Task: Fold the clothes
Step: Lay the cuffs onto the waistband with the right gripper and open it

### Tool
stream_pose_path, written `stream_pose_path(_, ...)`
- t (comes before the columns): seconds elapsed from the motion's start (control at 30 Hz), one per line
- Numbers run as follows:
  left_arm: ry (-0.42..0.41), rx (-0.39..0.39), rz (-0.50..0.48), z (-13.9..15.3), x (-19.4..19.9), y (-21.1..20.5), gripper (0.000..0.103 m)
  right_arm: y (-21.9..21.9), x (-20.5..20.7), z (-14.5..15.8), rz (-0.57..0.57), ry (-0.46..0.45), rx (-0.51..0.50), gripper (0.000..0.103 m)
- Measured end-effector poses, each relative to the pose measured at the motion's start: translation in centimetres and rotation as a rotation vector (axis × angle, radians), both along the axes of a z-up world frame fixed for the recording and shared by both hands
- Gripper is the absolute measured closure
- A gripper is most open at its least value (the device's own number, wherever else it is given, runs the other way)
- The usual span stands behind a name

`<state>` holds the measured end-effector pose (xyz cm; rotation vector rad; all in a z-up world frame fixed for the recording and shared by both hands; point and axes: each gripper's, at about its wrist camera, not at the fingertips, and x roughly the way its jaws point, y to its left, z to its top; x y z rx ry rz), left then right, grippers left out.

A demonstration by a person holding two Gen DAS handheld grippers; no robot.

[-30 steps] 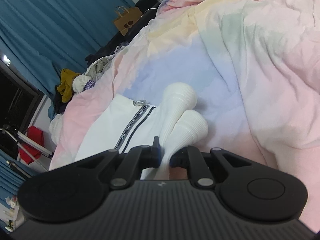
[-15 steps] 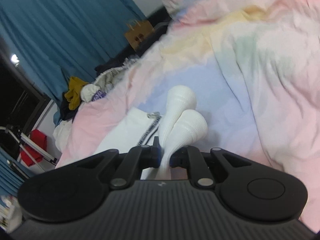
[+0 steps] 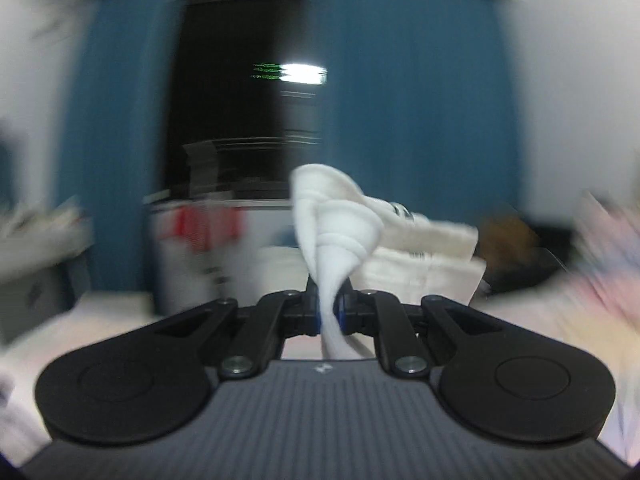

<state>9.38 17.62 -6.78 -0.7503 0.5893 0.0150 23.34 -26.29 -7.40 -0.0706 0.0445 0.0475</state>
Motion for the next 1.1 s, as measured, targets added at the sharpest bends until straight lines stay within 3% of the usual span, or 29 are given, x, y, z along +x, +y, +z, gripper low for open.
stream_pose_path(0.13, -0.018, -0.109, 0.033, -0.1, -0.7, 3.0, 0.025, 9.0, -2.9, -5.8, 0.240, 0.073, -0.249, 0.092)
stream_pose_path(0.27, -0.009, -0.102, 0.002, -0.3, -0.5, 2.8, 0.025, 12.4, -4.5, -13.5, 0.379, 0.246, -0.422, 0.092)
stream_pose_path(0.33, 0.001, -0.089, -0.023, -0.6, -0.1, 2.1, 0.025, 12.5, -4.7, -15.7, 0.398, 0.299, -0.440, 0.092)
stream_pose_path(0.43, 0.010, -0.059, -0.064, -0.9, 0.5, 0.8, 0.025, 11.5, -4.3, -14.7, 0.412, 0.312, -0.351, 0.092)
stream_pose_path(0.67, 0.030, -0.002, -0.111, -1.4, 0.8, -1.5, 0.025, 11.0, -5.0, -12.4, 0.443, 0.281, -0.258, 0.092)
stream_pose_path(0.73, 0.033, 0.006, -0.115, -1.3, 0.7, -1.6, 0.025, 11.1, -5.5, -11.9, 0.459, 0.262, -0.259, 0.092)
stream_pose_path(0.87, 0.042, 0.042, -0.129, -1.4, 0.5, -2.2, 0.025, 10.9, -4.4, -12.9, 0.491, 0.389, -0.226, 0.092)
stream_pose_path(1.03, 0.055, 0.053, -0.130, -1.5, 0.4, -2.3, 0.025, 11.2, -6.6, -11.7, 0.496, 0.331, -0.254, 0.092)
stream_pose_path(1.1, 0.054, 0.069, -0.122, -1.3, 0.0, -2.2, 0.025, 11.2, -6.1, -12.3, 0.507, 0.380, -0.246, 0.092)
